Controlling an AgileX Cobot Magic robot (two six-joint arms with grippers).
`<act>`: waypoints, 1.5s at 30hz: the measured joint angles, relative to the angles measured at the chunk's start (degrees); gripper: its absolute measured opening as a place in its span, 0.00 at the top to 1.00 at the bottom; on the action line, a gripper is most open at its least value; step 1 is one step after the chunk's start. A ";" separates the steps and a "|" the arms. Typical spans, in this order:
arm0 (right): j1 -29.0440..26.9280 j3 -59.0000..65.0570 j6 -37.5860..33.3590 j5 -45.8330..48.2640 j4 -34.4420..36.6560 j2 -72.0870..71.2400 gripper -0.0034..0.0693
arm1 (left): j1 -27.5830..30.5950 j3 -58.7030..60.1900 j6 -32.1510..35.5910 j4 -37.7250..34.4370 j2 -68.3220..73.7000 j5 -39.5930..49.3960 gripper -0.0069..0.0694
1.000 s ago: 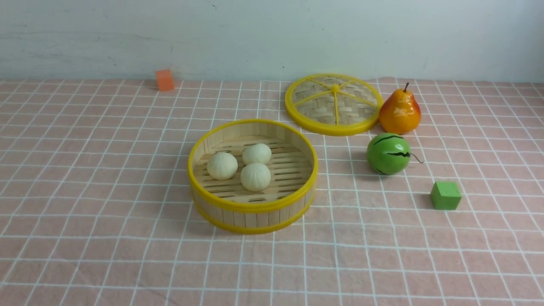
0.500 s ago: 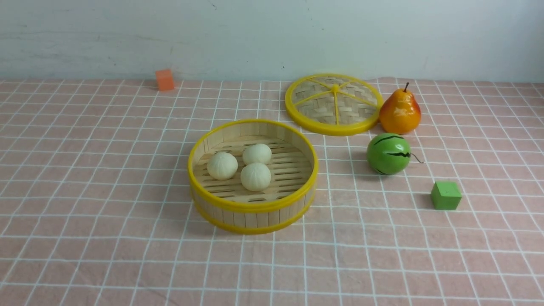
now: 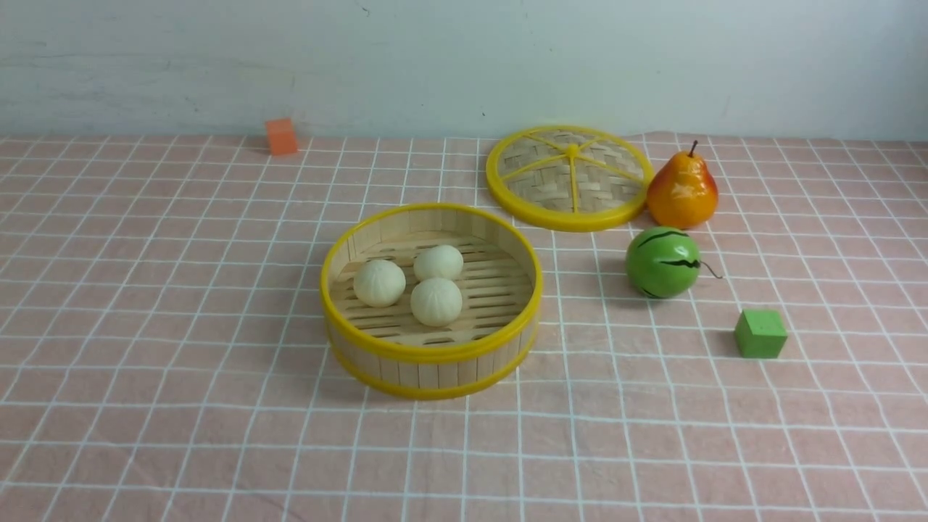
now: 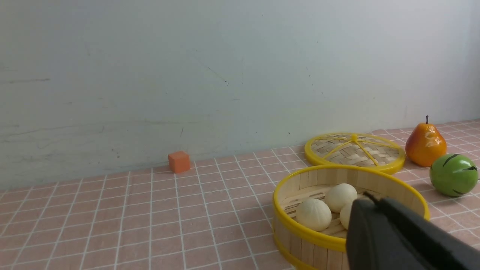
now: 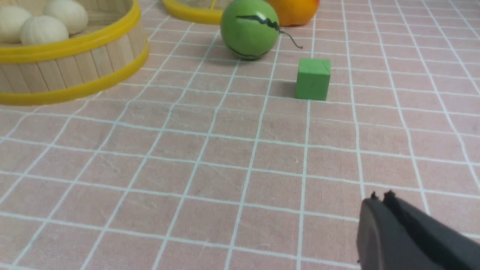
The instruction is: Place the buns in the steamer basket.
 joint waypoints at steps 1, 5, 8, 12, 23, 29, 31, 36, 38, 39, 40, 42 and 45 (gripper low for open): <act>0.00 -0.06 0.01 0.32 0.00 0.00 0.96 | 0.00 0.00 0.00 0.00 0.00 0.00 0.93; -0.11 -0.24 -0.06 1.12 0.00 -0.01 0.96 | 0.00 0.00 0.00 0.00 0.00 0.23 0.93; -0.15 -0.24 -0.07 1.14 0.00 -0.01 0.96 | 0.00 0.00 0.00 0.00 0.00 0.22 0.92; -0.22 -0.24 -0.13 1.19 0.00 -0.01 0.95 | 0.00 0.00 0.00 0.00 0.00 0.22 0.92; -0.22 -0.24 -0.18 1.19 0.00 -0.01 0.93 | 0.00 0.00 0.00 0.00 0.00 0.22 0.90; -0.22 -0.24 -0.18 1.19 0.00 -0.01 0.93 | 1.47 1.90 0.00 0.02 -2.40 0.66 0.89; -0.22 -0.24 -0.18 1.19 0.00 -0.01 0.92 | 4.57 3.48 0.00 -0.52 -4.65 1.86 0.89; -0.22 -0.24 -0.18 1.21 0.00 -0.01 0.91 | 15.47 9.87 0.00 -10.34 -5.42 2.06 0.91; -0.22 -0.24 -0.18 1.21 0.00 -0.01 0.91 | 18.42 13.07 0.24 -14.92 -5.42 1.32 0.93; -0.22 -0.24 -0.18 1.21 0.00 -0.01 0.91 | 18.99 13.82 0.73 -16.70 -5.42 1.82 0.93; -0.22 -0.24 -0.18 1.21 0.00 -0.01 0.90 | 19.23 14.04 1.48 -17.92 -5.42 2.62 0.93; -0.22 -0.24 -0.18 1.21 0.00 -0.01 0.90 | 19.41 14.17 3.25 -19.74 -5.42 3.98 0.93; -0.22 -0.24 -0.18 1.21 0.04 -0.01 0.90 | 19.90 14.29 9.05 -25.65 -5.42 8.96 0.93</act>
